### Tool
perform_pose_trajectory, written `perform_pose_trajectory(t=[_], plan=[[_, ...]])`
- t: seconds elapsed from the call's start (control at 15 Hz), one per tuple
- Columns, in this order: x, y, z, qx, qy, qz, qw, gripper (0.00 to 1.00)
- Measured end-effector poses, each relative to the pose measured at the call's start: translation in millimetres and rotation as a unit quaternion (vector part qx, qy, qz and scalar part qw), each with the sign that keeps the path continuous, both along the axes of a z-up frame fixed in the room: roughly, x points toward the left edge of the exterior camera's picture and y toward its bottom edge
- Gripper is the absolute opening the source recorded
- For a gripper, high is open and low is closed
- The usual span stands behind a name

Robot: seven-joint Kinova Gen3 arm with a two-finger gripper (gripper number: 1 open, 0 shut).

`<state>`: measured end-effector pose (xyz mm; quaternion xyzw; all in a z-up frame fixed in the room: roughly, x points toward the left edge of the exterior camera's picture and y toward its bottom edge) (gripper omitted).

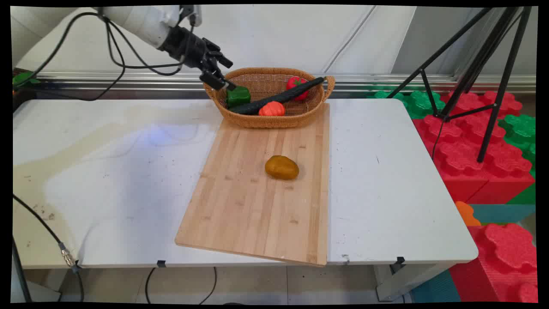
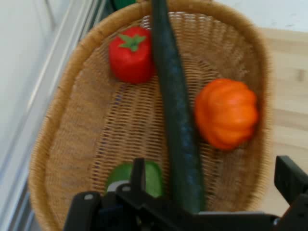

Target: Pick up the potato from the cutting board

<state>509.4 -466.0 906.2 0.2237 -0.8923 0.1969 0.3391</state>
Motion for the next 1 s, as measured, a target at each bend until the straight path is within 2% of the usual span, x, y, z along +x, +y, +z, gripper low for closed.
perform_pose_trajectory(t=[0.47,0.73,1.0], plan=[[4.4,47.9,11.1,0.035,0.026,-0.031,0.9986,1.0],[-0.8,66.5,11.1,0.043,0.026,-0.059,0.997,1.0],[-15.4,83.0,4.6,0.048,0.02,-0.099,0.9937,1.0]])
